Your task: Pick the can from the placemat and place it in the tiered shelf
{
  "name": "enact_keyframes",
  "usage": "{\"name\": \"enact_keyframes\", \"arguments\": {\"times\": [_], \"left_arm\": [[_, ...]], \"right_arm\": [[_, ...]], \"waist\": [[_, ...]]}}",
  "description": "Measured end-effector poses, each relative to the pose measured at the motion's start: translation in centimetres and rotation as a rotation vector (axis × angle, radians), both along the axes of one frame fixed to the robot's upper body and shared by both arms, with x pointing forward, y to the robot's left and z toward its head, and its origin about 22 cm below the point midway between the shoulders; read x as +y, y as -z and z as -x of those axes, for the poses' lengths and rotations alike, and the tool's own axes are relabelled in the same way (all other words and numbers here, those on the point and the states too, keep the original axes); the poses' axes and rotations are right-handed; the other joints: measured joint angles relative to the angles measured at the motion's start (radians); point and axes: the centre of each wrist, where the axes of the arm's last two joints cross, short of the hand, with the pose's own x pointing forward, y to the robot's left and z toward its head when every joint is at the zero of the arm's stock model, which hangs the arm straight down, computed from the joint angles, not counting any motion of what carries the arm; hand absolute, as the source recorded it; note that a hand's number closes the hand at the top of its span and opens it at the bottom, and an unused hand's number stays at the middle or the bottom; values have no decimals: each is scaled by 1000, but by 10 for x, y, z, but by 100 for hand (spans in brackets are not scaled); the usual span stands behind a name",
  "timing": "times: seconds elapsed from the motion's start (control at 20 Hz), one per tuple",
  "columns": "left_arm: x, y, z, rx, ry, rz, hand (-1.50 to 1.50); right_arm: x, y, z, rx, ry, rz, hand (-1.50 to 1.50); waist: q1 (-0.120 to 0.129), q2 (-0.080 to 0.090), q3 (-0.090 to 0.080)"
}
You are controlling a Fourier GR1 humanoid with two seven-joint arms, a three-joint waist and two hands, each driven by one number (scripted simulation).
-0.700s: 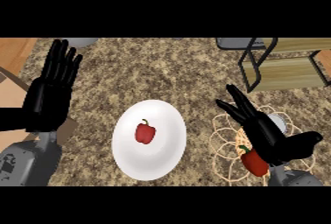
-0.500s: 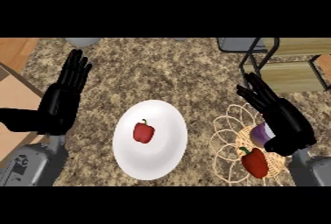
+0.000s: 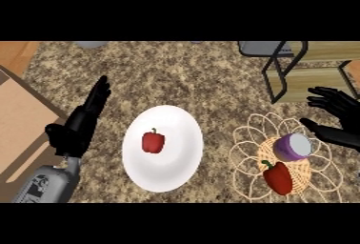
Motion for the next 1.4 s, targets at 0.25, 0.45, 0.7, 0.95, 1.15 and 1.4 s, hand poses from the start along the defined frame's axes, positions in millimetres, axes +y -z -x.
{"name": "enact_keyframes", "arguments": {"times": [0.25, 0.45, 0.7, 0.95, 1.15, 1.4], "left_arm": [[-6, 13, 3, 29, 11, -27, 0], [-4, 16, 1, 39, 10, -37, 0], [-7, 18, -1, 46, 7, -39, 0], [-10, 20, 0, 52, 3, -40, 0], [-6, 25, -1, 53, 2, -46, 0], [-7, 28, -3, 58, -6, -49, 0]], "right_arm": [[-40, 35, 2, -111, 128, -74, -150], [-67, 39, -1, -128, 26, -123, -150], [-84, 10, -13, -69, -176, 5, -150], [-85, -34, -32, -23, -298, 146, -150], [-77, -64, -44, 46, -406, 295, -150], [-52, -94, -54, 124, -544, 528, -150]], "waist": [[11, -11, 0], [17, -16, -2], [13, -22, -4], [5, -27, -5], [3, -28, -7], [-2, -31, -7]]}}
